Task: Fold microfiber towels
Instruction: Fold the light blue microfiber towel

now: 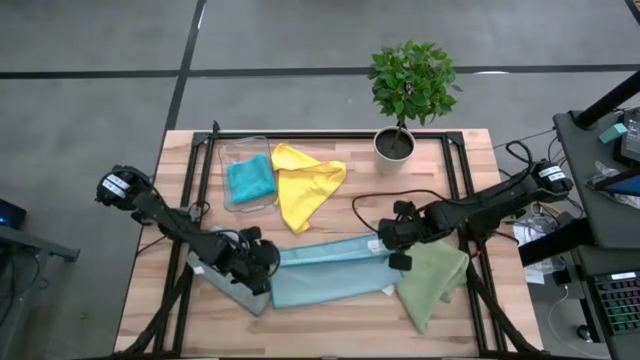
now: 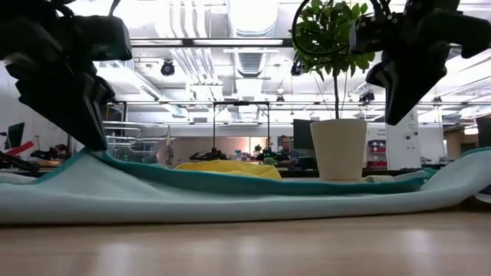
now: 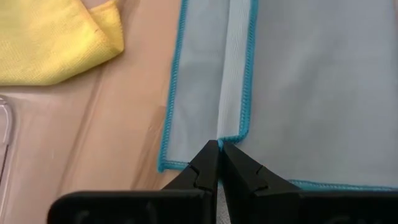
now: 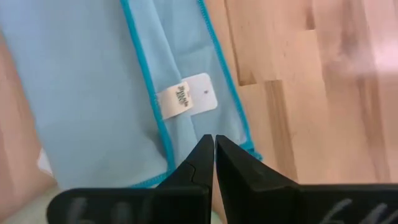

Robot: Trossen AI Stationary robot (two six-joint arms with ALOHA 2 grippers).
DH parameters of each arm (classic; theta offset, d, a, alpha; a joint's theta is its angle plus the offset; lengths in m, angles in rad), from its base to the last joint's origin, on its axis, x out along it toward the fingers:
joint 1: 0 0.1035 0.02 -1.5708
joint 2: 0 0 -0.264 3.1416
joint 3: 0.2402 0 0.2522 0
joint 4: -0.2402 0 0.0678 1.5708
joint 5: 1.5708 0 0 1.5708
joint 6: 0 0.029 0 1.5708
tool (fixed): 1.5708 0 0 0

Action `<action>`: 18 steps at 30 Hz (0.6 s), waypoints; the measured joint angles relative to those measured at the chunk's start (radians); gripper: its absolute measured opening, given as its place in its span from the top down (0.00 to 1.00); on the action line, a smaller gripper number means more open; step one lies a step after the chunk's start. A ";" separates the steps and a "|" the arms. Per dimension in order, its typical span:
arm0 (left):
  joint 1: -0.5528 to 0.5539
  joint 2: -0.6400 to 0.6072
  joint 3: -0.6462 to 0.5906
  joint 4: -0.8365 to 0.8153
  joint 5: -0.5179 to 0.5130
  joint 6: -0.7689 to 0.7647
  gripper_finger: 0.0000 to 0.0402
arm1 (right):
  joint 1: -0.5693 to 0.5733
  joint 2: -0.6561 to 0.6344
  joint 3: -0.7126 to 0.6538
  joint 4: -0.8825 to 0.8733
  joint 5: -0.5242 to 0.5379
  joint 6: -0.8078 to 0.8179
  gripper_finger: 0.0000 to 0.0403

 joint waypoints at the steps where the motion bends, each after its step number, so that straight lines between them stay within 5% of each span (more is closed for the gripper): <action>1: 0.002 0.000 0.000 0.000 0.000 0.000 1.00 | 0.000 0.000 0.000 0.000 0.001 0.000 0.98; 8: 0.007 0.002 0.000 0.000 -0.001 0.003 1.00 | 0.000 0.000 -0.020 0.034 -0.017 -0.011 0.95; 18: 0.007 0.002 0.000 -0.006 -0.001 0.002 1.00 | 0.000 0.000 -0.177 0.226 -0.125 -0.024 0.68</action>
